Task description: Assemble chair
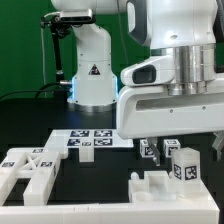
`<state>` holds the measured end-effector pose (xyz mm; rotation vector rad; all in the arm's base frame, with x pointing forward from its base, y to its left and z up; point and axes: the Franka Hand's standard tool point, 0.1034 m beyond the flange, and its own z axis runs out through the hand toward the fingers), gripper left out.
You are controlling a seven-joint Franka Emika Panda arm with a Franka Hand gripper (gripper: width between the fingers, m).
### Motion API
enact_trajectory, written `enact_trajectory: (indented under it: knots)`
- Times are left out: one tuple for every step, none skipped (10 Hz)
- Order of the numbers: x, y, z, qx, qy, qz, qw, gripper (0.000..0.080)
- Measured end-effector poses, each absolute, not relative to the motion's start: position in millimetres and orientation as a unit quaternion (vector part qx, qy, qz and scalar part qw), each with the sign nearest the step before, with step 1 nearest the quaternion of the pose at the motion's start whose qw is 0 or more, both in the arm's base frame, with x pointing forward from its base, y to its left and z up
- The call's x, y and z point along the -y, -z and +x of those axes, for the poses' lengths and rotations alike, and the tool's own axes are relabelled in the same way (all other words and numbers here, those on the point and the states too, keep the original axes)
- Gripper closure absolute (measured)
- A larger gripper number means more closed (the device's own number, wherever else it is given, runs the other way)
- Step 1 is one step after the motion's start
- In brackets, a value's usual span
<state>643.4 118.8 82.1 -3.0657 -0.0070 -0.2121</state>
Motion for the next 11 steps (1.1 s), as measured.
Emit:
enact_trajectory:
  knots:
    - [-118.5,-81.8,643.3,0.012,0.069,-0.997,0.034,0.015]
    - [-118.5,-81.7,643.3,0.011,0.069,-0.997,0.034,0.0276]
    - [-118.5,-81.7,643.2,0.011,0.069,-0.997,0.034,0.0415]
    - [-118.3,-81.7,643.3,0.011,0.069,-0.997,0.034,0.0514]
    - [-118.3,-81.6,643.3,0.005,0.069,-0.997,0.034,0.0514]
    - [-118.3,-81.7,643.2,0.005,0.069,-0.997,0.034,0.0514]
    - [-118.3,-81.7,643.2,0.004,0.069,-0.997,0.034,0.0514]
    - [-117.7,-81.5,643.3,-0.064,0.066,-0.995,0.043,0.0514]
    - [-117.1,-81.5,643.3,-0.129,0.062,-0.988,0.052,0.0514]
    - [-116.5,-81.4,643.1,-0.215,0.057,-0.973,0.06,0.0514]
    - [-115.6,-81.2,643.3,-0.275,0.052,-0.958,0.065,0.0514]
